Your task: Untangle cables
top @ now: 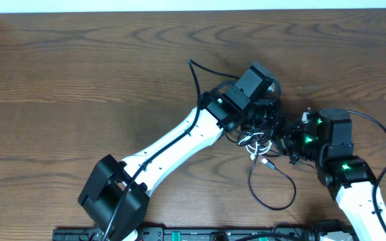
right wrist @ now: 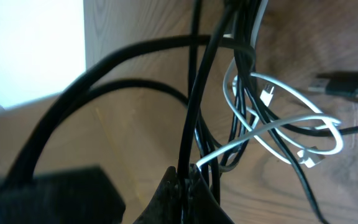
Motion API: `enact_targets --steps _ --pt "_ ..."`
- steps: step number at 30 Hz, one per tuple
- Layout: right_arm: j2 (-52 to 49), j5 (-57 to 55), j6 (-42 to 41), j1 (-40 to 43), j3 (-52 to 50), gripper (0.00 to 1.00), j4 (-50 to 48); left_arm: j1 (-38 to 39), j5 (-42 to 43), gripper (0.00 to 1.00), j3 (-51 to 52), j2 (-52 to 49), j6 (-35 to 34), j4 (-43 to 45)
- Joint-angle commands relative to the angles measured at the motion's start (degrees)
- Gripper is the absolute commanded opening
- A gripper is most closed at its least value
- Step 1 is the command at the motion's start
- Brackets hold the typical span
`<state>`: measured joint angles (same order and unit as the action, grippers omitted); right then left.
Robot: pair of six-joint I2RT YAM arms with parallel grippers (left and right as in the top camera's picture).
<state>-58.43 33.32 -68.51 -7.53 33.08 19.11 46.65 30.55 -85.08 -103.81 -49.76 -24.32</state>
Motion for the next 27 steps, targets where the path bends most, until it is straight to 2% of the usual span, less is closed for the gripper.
enact_targets --steps 1,3,5,8,10,12,13,16,21,23,27 --pt "0.4 1.1 11.5 -0.8 -0.2 0.01 -0.1 -1.0 0.1 0.08 -0.1 0.9 -0.5 0.4" --pt "0.4 1.1 15.8 -0.8 -0.2 0.02 -0.1 -1.2 0.1 0.07 -0.1 0.9 -0.5 0.4" --pt "0.4 1.1 23.7 -0.8 -0.2 0.19 -0.1 -1.3 0.1 0.07 -0.1 0.8 -0.5 0.4" --pt "0.4 1.1 31.5 -0.8 -0.2 0.34 0.2 -1.3 0.1 0.07 -0.1 0.8 -0.5 0.5" --pt "0.5 1.1 33.1 -0.8 -0.2 0.55 0.4 -1.3 0.0 0.08 -0.1 0.9 -0.8 0.5" --pt "0.9 1.1 34.6 -0.8 0.0 0.69 0.4 -1.4 -0.2 0.08 -0.1 0.9 -3.1 0.5" --pt "1.2 1.1 35.7 -0.8 0.2 0.81 0.5 -1.5 -0.2 0.08 -0.1 0.9 -4.5 0.4" --pt "3.0 1.2 38.8 -0.8 1.0 0.83 1.5 -2.3 -0.2 0.07 -0.1 0.9 -11.4 0.4" --pt "7.7 2.4 44.7 -0.8 1.1 0.80 4.8 -3.6 -0.2 0.08 -0.1 0.8 -25.6 0.4" --pt "9.5 3.3 47.3 -0.8 1.1 0.77 7.5 -3.7 -1.3 0.08 -0.1 0.9 -27.9 0.5" --pt "11.8 6.4 51.1 -0.8 1.1 0.74 12.9 -3.6 -2.9 0.08 -0.1 0.8 -27.9 0.4"
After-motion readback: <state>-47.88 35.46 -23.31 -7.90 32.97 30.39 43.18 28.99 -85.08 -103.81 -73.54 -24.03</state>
